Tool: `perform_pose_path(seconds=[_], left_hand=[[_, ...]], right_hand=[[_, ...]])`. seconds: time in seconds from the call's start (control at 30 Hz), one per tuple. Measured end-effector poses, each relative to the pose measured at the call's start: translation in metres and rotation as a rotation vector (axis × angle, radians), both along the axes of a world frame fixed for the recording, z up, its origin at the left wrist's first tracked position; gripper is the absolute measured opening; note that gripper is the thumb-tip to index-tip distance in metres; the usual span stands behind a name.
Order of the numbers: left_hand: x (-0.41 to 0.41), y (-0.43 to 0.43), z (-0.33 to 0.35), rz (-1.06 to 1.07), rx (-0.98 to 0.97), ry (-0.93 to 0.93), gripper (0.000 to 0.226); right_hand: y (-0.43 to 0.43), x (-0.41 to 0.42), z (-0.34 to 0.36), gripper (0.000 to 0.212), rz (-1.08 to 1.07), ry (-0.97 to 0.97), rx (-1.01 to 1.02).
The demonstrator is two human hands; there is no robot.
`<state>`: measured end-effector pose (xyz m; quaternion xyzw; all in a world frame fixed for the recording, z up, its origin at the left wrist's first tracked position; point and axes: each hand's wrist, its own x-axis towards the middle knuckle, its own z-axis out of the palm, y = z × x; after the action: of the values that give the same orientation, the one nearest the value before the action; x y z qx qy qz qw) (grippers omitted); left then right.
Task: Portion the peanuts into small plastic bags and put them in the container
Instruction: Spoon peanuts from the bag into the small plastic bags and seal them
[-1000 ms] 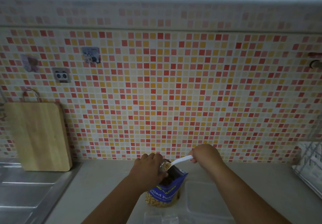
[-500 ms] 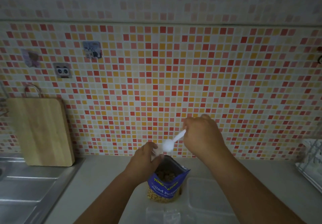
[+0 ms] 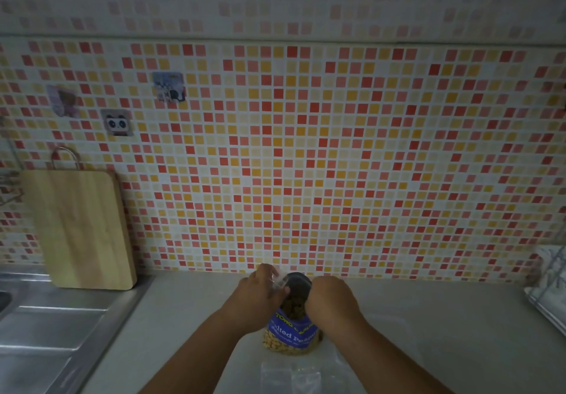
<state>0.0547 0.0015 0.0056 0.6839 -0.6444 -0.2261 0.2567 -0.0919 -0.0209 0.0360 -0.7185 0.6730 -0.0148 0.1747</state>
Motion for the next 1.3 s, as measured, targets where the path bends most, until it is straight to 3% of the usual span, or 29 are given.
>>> perform_pose_path(seconds=[0.27, 0.43, 0.57, 0.63, 0.77, 0.97, 1.17, 1.3], left_hand=[[0.001, -0.001, 0.000, 0.012, 0.041, 0.075, 0.040], [0.011, -0.003, 0.006, 0.119, -0.036, 0.191, 0.033], [0.017, -0.001, 0.011, 0.141, -0.063, 0.167, 0.028], [0.018, 0.002, 0.014, 0.118, -0.058, 0.119, 0.030], [0.017, 0.006, 0.015, 0.048, -0.109, -0.031, 0.033], [0.009, 0.008, 0.019, -0.044, -0.131, -0.285, 0.044], [-0.004, 0.006, 0.024, -0.072, -0.157, -0.376, 0.047], [-0.013, 0.003, 0.025, -0.095, -0.155, -0.379, 0.045]], right_hand=[[-0.017, -0.013, -0.010, 0.030, -0.097, -0.148, 0.051], [-0.033, -0.025, -0.001, 0.035, -0.014, 0.115, 0.237], [-0.041, -0.034, 0.004, 0.016, -0.035, 0.117, 0.418], [-0.040, -0.040, 0.005, 0.022, -0.118, 0.061, 0.436], [-0.043, -0.053, 0.011, 0.033, -0.241, -0.017, 0.361], [-0.045, -0.067, 0.035, 0.010, -0.205, -0.103, 0.230], [-0.046, -0.057, 0.061, 0.015, -0.044, 0.165, 0.248], [-0.029, -0.045, 0.065, 0.030, 0.114, 0.158, -0.046]])
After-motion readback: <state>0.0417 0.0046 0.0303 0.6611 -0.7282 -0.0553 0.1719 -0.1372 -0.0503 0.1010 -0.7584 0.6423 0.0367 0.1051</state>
